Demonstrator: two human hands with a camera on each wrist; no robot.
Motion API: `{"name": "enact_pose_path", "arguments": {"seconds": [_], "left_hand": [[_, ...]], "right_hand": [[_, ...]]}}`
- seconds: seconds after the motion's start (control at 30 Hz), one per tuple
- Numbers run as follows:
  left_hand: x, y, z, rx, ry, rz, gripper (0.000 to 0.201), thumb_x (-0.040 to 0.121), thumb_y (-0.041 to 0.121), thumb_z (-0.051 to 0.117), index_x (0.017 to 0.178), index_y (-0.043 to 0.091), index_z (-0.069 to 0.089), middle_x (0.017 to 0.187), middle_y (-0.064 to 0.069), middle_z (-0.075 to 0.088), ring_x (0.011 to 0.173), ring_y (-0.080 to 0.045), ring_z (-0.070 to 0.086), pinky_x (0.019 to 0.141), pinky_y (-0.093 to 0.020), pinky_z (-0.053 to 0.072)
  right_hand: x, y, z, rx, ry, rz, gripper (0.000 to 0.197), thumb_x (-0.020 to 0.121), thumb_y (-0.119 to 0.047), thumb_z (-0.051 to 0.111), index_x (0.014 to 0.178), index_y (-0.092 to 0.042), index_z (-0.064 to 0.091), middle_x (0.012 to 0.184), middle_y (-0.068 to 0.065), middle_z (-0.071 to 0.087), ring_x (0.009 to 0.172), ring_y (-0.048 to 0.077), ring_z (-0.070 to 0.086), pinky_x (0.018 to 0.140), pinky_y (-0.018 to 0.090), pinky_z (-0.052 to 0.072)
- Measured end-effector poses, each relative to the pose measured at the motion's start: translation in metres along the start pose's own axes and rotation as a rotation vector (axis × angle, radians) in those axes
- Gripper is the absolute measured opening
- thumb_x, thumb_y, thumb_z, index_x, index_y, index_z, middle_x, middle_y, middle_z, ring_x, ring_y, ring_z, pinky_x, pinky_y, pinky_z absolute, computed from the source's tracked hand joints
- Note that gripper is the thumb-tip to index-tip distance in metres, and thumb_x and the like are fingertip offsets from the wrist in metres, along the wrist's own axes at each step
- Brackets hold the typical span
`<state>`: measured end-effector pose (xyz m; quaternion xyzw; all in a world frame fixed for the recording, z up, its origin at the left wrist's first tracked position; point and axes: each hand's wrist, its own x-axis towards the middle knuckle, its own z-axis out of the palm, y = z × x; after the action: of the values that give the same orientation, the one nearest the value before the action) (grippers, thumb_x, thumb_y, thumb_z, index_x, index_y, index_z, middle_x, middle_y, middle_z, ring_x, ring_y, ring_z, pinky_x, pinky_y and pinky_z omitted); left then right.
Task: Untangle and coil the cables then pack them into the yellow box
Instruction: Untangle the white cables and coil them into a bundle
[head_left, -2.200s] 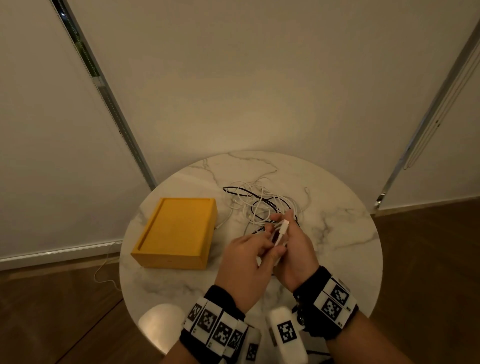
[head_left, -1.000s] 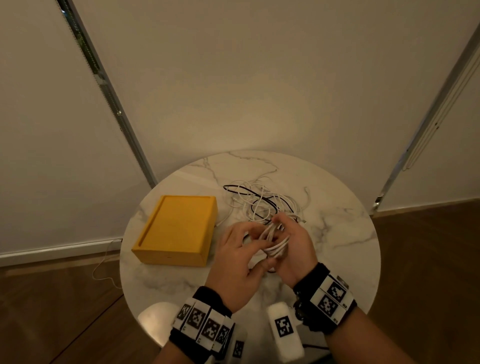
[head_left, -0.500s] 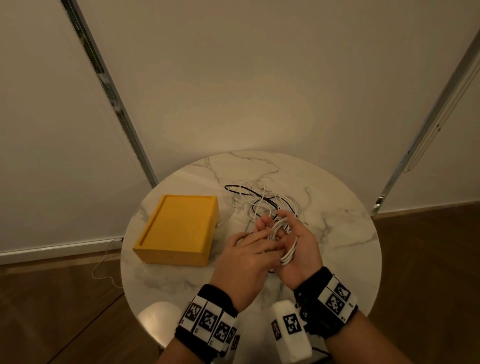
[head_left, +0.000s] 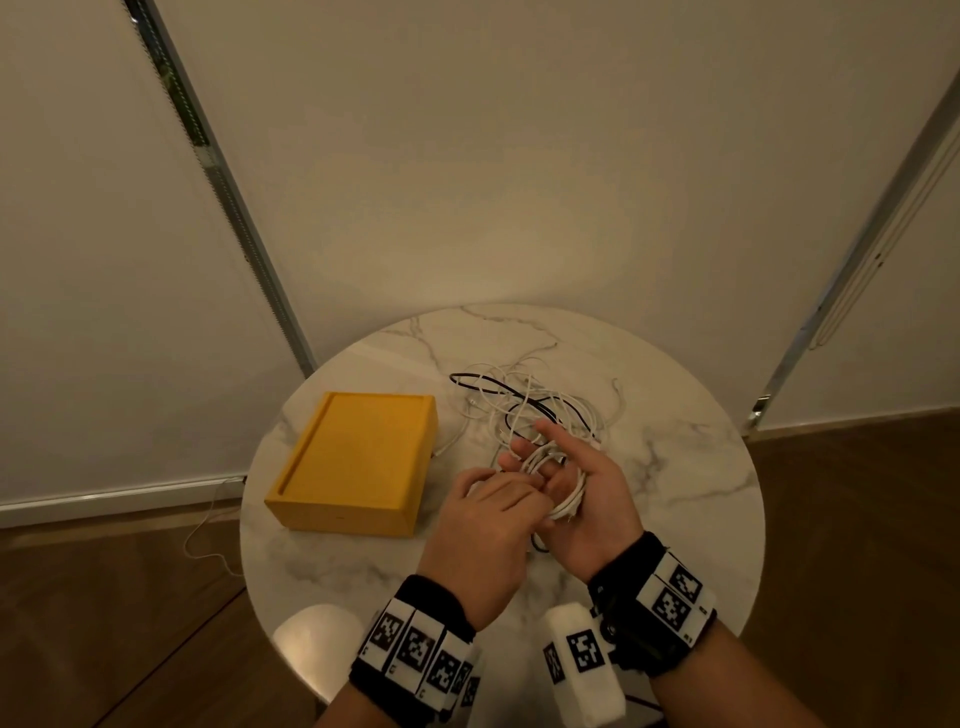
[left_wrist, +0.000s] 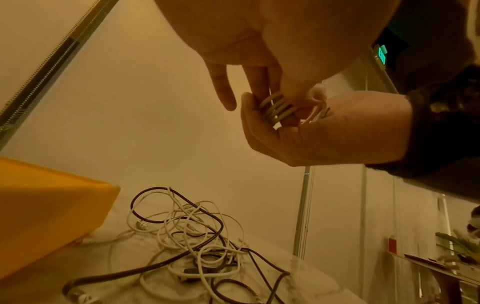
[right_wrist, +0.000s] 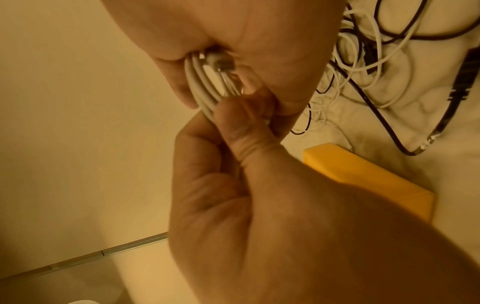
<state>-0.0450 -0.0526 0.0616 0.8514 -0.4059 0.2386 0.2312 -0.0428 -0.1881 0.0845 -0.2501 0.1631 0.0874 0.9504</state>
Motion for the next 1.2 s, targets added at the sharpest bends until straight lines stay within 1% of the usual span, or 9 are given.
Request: {"name": "enact_pose_path", "arguments": {"seconds": [0.2,0.3,0.37,0.5,0.67,0.83,1.0,1.1,1.2], "left_hand": [[-0.004,-0.005,0.005,0.045,-0.054,-0.169,0.034,0.080,0.013,0.045,0.103,0.033,0.062,0.108,0.014,0.069,0.105,-0.007,0.063,0.083,-0.038,0.048],[-0.004,-0.008,0.011,0.040,-0.136,-0.177,0.029,0.081,0.018,0.047,0.099,0.035,0.064,0.110,0.016,0.069,0.104,-0.004,0.063,0.086,-0.035,0.045],[-0.005,-0.014,0.017,-0.030,-0.193,-0.149,0.020,0.087,0.026,0.050,0.094,0.034,0.066,0.108,0.017,0.069,0.102,-0.003,0.064,0.087,-0.030,0.039],[-0.003,-0.027,0.028,-0.242,-0.283,-0.187,0.023,0.097,0.042,0.050,0.109,0.034,0.068,0.119,0.019,0.067,0.114,0.001,0.059,0.091,-0.035,0.047],[0.005,-0.031,0.044,-0.475,-0.210,-0.291,0.021,0.092,0.035,0.066,0.112,0.029,0.072,0.114,0.018,0.070,0.110,0.007,0.059,0.095,-0.019,0.048],[0.016,-0.050,0.063,-0.321,-0.291,-0.481,0.020,0.095,0.039,0.060,0.109,0.030,0.071,0.104,0.016,0.069,0.095,0.001,0.062,0.085,-0.024,0.053],[0.037,-0.056,0.091,0.043,-0.690,-0.408,0.030,0.096,0.036,0.050,0.122,0.029,0.063,0.126,0.005,0.059,0.117,-0.019,0.056,0.097,-0.040,0.049],[0.050,-0.064,0.104,0.149,-0.744,-0.515,0.040,0.095,0.043,0.053,0.133,0.032,0.052,0.137,0.003,0.050,0.123,-0.024,0.050,0.096,-0.045,0.049],[0.065,-0.079,0.113,0.214,-0.866,-0.489,0.049,0.087,0.051,0.062,0.133,0.035,0.053,0.136,0.000,0.048,0.121,-0.026,0.051,0.094,-0.046,0.051]], "right_hand": [[0.005,0.006,0.001,-0.048,-0.039,-0.028,0.046,0.082,-0.021,0.068,0.128,-0.014,0.062,0.098,0.012,0.068,0.087,0.031,0.069,0.069,0.035,0.061],[0.019,0.008,-0.011,-0.091,0.042,0.024,0.026,0.090,-0.031,0.068,0.105,-0.012,0.059,0.086,0.008,0.061,0.079,0.026,0.066,0.061,0.032,0.057],[0.028,0.007,-0.021,-0.126,0.122,0.057,0.033,0.094,-0.041,0.062,0.084,-0.010,0.057,0.080,0.009,0.057,0.068,0.023,0.063,0.053,0.030,0.051],[0.038,0.005,-0.034,-0.126,0.206,-0.088,0.042,0.104,-0.039,0.049,0.075,-0.009,0.054,0.067,0.008,0.053,0.064,0.024,0.059,0.070,0.039,0.053],[0.046,-0.004,-0.044,-0.220,0.268,-0.269,0.035,0.106,-0.033,0.047,0.082,-0.009,0.057,0.066,0.009,0.054,0.057,0.022,0.056,0.058,0.034,0.051],[0.051,-0.025,-0.068,-0.166,0.415,-0.336,0.031,0.107,-0.031,0.045,0.084,-0.012,0.054,0.062,0.005,0.048,0.051,0.018,0.045,0.055,0.033,0.049],[0.054,-0.043,-0.090,-0.098,0.422,-0.329,0.026,0.104,-0.012,0.047,0.082,-0.024,0.052,0.062,0.001,0.045,0.048,0.013,0.046,0.053,0.032,0.047],[0.058,-0.047,-0.099,-0.125,0.448,-0.304,0.026,0.100,-0.003,0.049,0.086,-0.025,0.054,0.061,0.000,0.048,0.054,0.014,0.048,0.049,0.030,0.046],[0.059,-0.050,-0.104,-0.186,0.445,-0.264,0.023,0.100,-0.004,0.048,0.091,-0.024,0.056,0.066,0.000,0.050,0.055,0.014,0.049,0.042,0.022,0.038]]}}
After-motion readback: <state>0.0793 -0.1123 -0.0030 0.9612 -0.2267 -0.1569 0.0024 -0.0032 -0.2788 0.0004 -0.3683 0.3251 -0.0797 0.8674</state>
